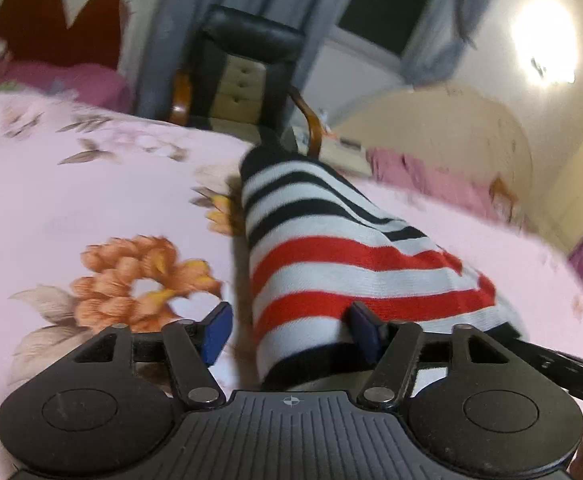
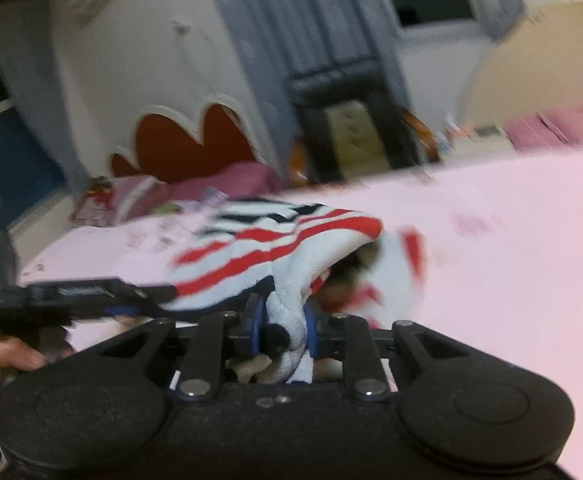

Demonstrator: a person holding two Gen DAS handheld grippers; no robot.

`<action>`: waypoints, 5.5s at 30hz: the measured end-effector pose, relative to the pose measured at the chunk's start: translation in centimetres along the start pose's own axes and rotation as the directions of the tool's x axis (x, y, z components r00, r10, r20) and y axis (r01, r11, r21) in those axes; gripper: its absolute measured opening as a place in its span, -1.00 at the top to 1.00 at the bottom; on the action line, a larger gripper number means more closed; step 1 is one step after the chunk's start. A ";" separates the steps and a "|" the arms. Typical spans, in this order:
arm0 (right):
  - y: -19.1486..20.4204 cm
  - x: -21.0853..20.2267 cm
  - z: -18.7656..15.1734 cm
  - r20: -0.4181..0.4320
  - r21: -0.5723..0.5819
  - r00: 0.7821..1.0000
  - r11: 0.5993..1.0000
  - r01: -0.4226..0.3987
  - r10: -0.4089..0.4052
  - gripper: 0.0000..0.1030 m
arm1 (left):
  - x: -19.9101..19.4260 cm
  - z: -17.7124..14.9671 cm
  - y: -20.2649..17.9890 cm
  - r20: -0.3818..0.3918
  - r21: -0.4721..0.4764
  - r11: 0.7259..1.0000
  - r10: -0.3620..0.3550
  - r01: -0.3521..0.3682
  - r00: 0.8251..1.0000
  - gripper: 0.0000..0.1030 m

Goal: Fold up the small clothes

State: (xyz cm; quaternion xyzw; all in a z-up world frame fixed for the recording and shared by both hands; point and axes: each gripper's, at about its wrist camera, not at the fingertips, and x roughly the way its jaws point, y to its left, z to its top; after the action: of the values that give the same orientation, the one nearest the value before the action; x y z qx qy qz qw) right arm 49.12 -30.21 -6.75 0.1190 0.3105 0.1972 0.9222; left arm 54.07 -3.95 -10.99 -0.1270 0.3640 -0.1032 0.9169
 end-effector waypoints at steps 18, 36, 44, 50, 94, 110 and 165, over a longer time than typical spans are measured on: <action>-7.9 6.2 1.9 -0.045 0.416 0.997 0.908 -0.035 0.059 0.53 | 0.9 0.4 0.0 -0.026 -0.016 1.000 -0.018 0.018 1.000 -0.43; -4.8 3.8 2.4 -0.099 0.129 0.982 0.977 0.171 -0.159 0.33 | 0.1 0.4 -1.7 -0.049 -0.004 1.000 -0.016 0.016 0.999 -0.42; -4.8 -3.4 -1.8 -0.143 0.298 0.988 0.954 -0.016 0.061 0.31 | -5.8 -3.6 1.6 0.011 -0.072 0.995 -0.065 0.066 0.998 -0.42; -4.0 -1.8 -3.7 -0.176 0.325 0.983 0.946 0.010 0.050 0.62 | -4.5 -5.1 1.3 -0.071 -0.079 0.995 -0.060 0.055 0.996 -0.42; 4.6 -1.0 -5.7 -0.153 -0.314 0.951 0.926 0.211 -0.269 0.53 | -5.2 -8.0 -1.3 -0.063 0.101 0.988 0.123 -0.116 0.990 -1.00; -2.5 -4.6 -1.5 -0.090 0.158 0.993 0.984 0.085 -0.072 -0.32 | -7.7 -4.5 -3.5 0.009 0.246 0.960 0.137 -0.135 0.990 -0.99; 3.5 -0.7 4.0 -0.169 0.060 0.976 0.990 -0.129 0.137 0.38 | -7.7 2.3 -1.1 -0.110 0.094 0.987 -0.122 0.133 0.986 0.01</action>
State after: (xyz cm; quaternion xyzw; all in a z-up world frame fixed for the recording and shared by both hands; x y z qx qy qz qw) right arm 50.04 -27.78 -2.05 0.1441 0.3853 0.2605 0.8734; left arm 50.09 -2.48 -4.06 -0.0981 0.3965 -0.1863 0.8936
